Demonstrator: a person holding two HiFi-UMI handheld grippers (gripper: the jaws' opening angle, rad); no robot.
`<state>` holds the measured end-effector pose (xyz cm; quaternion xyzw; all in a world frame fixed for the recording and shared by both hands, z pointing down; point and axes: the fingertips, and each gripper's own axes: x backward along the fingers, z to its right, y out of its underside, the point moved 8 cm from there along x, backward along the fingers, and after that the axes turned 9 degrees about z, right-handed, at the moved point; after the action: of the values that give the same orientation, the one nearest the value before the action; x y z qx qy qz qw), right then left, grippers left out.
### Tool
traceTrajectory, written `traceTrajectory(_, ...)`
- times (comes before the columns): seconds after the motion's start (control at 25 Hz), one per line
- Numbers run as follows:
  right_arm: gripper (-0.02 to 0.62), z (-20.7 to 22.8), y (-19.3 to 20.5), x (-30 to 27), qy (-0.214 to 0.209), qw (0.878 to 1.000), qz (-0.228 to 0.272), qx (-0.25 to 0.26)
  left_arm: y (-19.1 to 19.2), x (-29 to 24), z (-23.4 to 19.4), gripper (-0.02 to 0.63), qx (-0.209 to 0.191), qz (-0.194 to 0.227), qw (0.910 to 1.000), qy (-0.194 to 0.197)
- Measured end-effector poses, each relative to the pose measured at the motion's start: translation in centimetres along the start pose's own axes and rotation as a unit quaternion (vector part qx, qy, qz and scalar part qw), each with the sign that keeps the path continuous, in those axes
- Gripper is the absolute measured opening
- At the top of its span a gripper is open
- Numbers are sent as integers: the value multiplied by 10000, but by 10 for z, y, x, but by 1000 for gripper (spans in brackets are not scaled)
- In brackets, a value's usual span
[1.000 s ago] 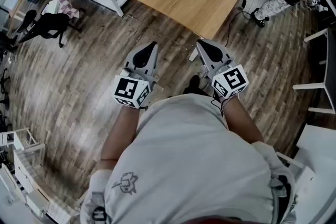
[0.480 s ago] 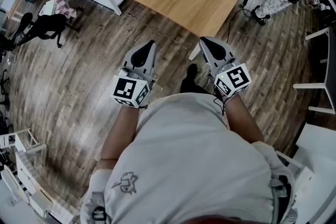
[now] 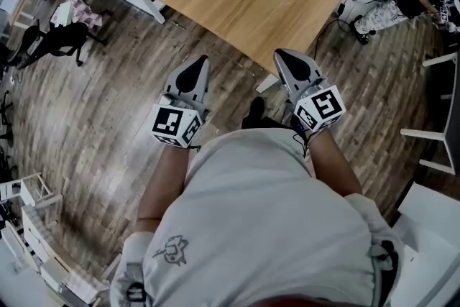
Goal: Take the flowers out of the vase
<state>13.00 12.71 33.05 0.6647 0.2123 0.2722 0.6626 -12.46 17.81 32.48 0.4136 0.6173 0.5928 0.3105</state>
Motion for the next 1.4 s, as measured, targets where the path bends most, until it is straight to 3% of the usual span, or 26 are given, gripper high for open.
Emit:
traceTrajectory(0.52,9,132,6,-56,-417,9989,-140,-151,14,-130,-13,5,-113,-161,9998,-107)
traceTrajectory(1.08,23,183,1,-93,-282,9992,-13,-277,11,-191,-40,5,-166,-241,9996,-19)
traceTrajectory(1.4,62,209,16,-139,1,9987,-319,-391,25,-237,-89,5,44,-370,9992,148)
